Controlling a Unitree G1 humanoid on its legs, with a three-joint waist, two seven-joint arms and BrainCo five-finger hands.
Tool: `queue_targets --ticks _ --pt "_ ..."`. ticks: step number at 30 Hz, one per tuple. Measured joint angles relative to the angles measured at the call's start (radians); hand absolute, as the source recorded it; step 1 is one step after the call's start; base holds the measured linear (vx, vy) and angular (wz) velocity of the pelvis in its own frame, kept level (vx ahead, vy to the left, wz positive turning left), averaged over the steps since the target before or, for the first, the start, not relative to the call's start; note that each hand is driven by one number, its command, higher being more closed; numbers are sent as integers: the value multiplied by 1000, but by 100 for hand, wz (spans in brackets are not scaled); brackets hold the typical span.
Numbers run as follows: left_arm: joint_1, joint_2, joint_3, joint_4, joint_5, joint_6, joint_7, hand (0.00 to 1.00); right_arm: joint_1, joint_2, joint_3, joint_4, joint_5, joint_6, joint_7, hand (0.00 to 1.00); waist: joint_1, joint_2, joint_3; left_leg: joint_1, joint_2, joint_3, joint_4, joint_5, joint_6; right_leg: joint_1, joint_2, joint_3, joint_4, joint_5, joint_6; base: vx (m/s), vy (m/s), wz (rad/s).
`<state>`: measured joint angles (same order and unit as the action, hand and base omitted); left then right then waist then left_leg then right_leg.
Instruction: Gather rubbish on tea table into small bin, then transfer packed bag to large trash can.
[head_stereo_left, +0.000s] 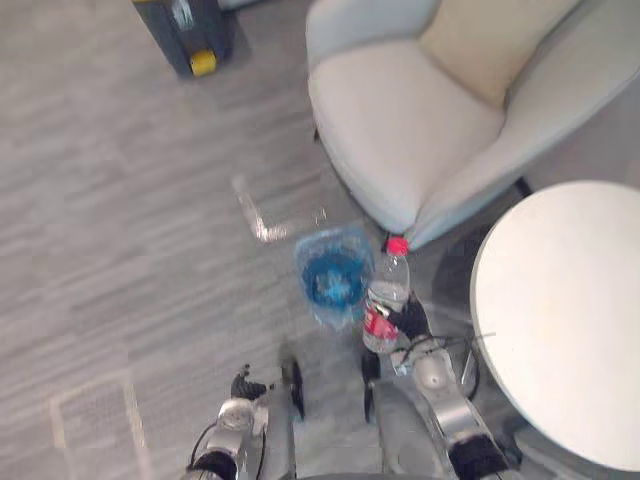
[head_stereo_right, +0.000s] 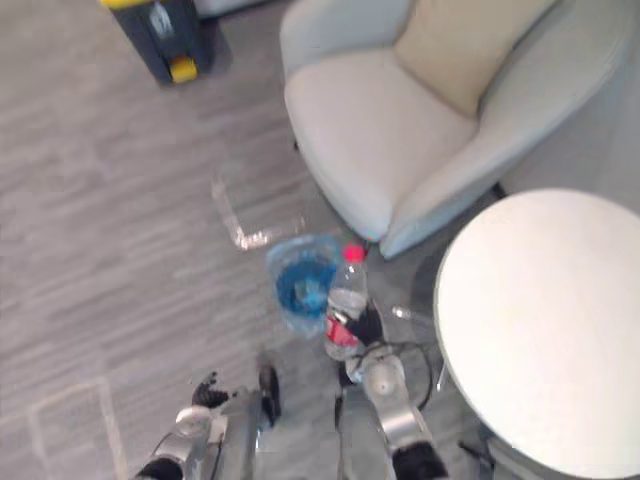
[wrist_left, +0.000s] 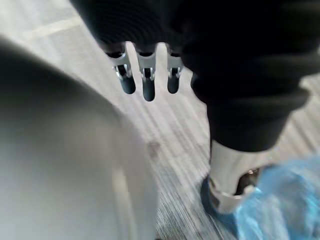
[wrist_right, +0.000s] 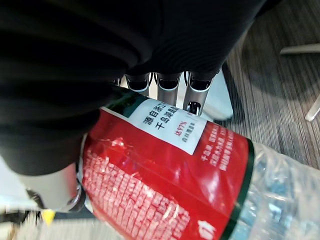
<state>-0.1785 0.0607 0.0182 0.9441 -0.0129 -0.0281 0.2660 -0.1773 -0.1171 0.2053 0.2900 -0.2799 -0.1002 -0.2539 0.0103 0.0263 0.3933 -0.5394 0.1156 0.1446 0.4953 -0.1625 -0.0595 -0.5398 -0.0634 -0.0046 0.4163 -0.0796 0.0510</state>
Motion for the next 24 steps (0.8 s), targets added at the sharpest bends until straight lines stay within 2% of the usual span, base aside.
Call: queue_targets --ticks 4,6,7,9,12,15,18,24 --pt "-65 -10 18 -56 -33 -7 30 0 -106 -27 3 -31 -32 15 -24 100 10 1 25 -173 13 -22 87 -10 4 -162 -3 -24 91 -16 -8 -118 -25 19" --pt "-87 -40 30 -140 -57 -11 55 0 -179 -64 -10 -60 -32 20 -53 100 23 1 38 -290 11 -36 129 -10 4 -273 -11 -38 147 -22 -10 -93 8 28" --pt "-84 -58 23 -200 -66 -17 61 0 -216 -84 -28 -61 -31 24 -69 100 30 2 63 -323 8 -42 147 -4 10 -305 -21 -47 177 -30 -11 -62 19 33" --pt "-73 -74 16 -282 -73 -26 61 0 -248 -120 -56 -68 -31 33 -87 100 44 3 65 -388 -4 -61 172 -4 11 -366 -37 -63 225 -51 -17 -39 16 39" --pt "-43 -72 2 -409 -90 -54 59 0 -327 -168 -78 -68 -30 40 -109 100 58 3 85 -482 -19 -86 210 6 3 -454 -62 -89 298 -79 -23 -22 7 46" --pt "-37 -66 1 -478 -95 -66 55 0 -395 -203 -83 -68 -24 40 -119 100 79 0 102 -541 -31 -99 227 10 1 -514 -77 -98 341 -98 -25 1 -2 27" --pt "-23 -64 1 -525 -98 -78 53 0 -446 -213 -84 -61 -23 40 -122 100 86 0 102 -587 -39 -101 226 16 1 -565 -89 -102 356 -108 -27 12 -2 19" --pt "-3 -38 -11 -573 -97 -97 34 0 -529 -238 -83 58 13 40 -138 100 96 -1 103 -644 -46 -103 241 20 0 -619 -106 -111 390 -128 -27 28 4 13"
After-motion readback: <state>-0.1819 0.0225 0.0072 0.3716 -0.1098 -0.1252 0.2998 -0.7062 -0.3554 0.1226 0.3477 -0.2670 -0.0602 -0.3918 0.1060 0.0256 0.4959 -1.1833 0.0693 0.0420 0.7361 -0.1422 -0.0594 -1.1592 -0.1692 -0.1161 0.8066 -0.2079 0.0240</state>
